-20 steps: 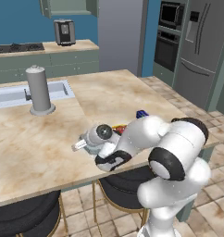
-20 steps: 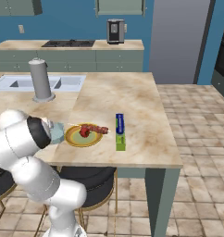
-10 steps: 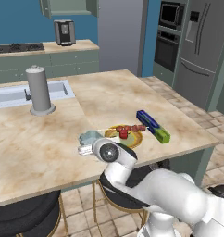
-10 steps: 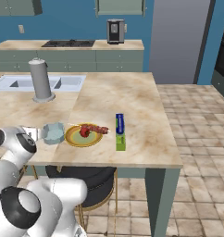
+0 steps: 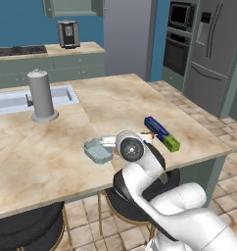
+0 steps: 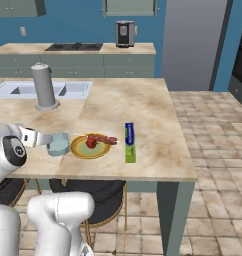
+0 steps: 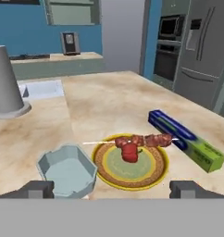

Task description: Retrieve the tupperware and aluminum foil from the cabinet and place them on the dining counter near the plate with bell pepper and kebab skewer to prepare for storing leftovers.

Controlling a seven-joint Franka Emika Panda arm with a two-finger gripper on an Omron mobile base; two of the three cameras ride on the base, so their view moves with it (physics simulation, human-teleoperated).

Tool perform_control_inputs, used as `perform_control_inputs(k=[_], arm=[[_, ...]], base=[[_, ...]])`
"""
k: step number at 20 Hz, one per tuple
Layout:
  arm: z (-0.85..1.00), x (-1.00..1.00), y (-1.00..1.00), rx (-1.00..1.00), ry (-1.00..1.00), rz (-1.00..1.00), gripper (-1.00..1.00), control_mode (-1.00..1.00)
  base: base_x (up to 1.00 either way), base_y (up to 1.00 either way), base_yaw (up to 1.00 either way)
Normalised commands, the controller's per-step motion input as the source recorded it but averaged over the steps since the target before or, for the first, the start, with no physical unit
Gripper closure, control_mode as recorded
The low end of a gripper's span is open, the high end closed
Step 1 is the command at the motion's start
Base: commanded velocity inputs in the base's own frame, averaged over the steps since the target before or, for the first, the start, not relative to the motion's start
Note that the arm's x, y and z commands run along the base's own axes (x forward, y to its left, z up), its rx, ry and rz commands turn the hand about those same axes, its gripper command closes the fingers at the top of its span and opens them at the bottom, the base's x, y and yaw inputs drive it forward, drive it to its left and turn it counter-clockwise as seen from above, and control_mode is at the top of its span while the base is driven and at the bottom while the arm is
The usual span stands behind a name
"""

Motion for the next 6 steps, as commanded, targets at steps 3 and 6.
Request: perform_control_inputs(k=[3,6], arm=[[0.86,-0.56,-0.79,0.16,-0.25,-0.08,-1.0,-1.0],[0.01,-0.42,-0.94,0.34,-0.15,0.0,-1.0,-1.0]], base=[[0.0,0.0,0.0],[0.0,0.0,0.0]])
